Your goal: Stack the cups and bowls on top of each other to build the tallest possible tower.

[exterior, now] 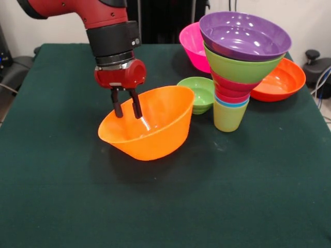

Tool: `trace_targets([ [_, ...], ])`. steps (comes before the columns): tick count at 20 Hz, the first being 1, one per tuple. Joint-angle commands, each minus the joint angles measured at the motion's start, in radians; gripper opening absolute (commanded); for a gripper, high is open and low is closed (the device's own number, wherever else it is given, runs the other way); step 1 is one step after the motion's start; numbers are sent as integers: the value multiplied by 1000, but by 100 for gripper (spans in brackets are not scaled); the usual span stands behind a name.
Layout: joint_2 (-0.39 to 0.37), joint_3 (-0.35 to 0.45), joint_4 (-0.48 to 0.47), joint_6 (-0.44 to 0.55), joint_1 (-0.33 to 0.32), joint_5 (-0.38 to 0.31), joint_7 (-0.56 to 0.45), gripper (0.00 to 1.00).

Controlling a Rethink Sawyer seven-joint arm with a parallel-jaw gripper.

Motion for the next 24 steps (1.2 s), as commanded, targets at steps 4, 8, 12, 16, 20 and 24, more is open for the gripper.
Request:
trace_targets([
  [4,13,-75,-3,-1,61,20,86,100],
  [8,-22,-52,3,41,50,47,75,100],
  [12,-37,-54,18,47,57,59,76,100],
  [16,-42,-48,14,60,55,68,69,100],
  [20,-49,-38,5,83,46,82,53,100],
  [24,-32,-34,-24,93,41,91,33,100],
])
